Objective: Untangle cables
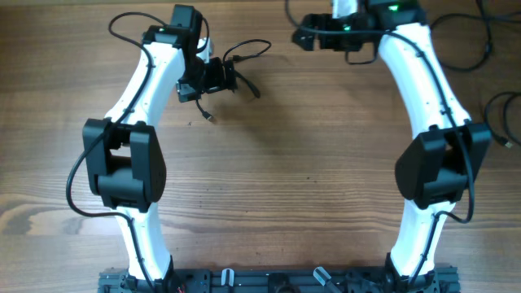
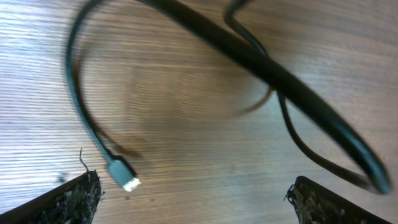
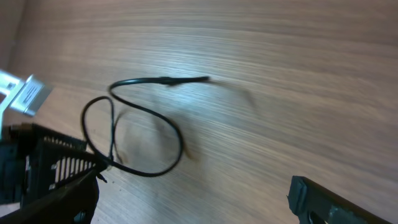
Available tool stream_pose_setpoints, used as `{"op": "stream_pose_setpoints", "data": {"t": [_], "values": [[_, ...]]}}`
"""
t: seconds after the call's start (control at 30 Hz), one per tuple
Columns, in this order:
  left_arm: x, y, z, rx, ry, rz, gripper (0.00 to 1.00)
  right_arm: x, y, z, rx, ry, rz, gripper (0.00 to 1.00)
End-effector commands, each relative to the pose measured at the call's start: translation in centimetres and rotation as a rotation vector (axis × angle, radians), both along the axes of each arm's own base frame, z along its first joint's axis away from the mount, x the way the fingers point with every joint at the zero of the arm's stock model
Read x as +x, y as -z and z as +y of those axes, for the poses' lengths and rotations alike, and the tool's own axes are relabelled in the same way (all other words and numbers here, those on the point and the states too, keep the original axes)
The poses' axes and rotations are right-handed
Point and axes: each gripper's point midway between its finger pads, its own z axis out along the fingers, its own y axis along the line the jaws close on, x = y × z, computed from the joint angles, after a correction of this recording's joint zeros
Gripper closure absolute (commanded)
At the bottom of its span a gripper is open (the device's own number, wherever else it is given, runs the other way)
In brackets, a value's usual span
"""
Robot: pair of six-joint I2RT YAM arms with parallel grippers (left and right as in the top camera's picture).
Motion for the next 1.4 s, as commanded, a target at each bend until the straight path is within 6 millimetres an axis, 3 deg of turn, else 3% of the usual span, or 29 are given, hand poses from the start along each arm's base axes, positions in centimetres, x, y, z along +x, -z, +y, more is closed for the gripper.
{"op": "stream_pose_setpoints", "data": {"t": [0.0, 0.2, 0.3, 0.47, 0.73, 1.03, 1.37], "values": [[2.1, -4.1, 3.8, 0.009, -0.077, -0.112, 0.0, -0.1, -2.0, 2.8, -0.033, -0.111, -0.132, 0.01], [2.3, -12.8, 9.0, -0.028, -0.193, -0.308, 0.0, 2.0, -3.1, 7.7, -0.203, -0.289, -0.454, 0.05], [1.6, -14.5, 11.2, -0.021, -0.241, -0.333, 0.0, 2.6, -2.3, 10.5, -0.279, -0.433, -0.601, 0.05], [0.2, -14.1, 14.1, -0.011, -0.308, -0.284, 0.0, 2.1, 1.1, 14.0, -0.378, -0.676, -0.73, 0.11], [-0.4, -13.7, 15.8, -0.005, -0.347, -0.26, 0.0, 0.1, 6.6, 16.2, -0.359, -0.847, -0.686, 0.12], [-0.5, -13.6, 15.7, -0.005, -0.348, -0.253, 0.0, 1.3, 10.4, 16.7, -0.34, -0.809, -0.663, 0.11], [-1.0, -13.3, 15.6, -0.006, -0.347, -0.231, 0.0, 5.5, 10.5, 17.4, -0.29, -0.56, -0.711, 0.15]]}}
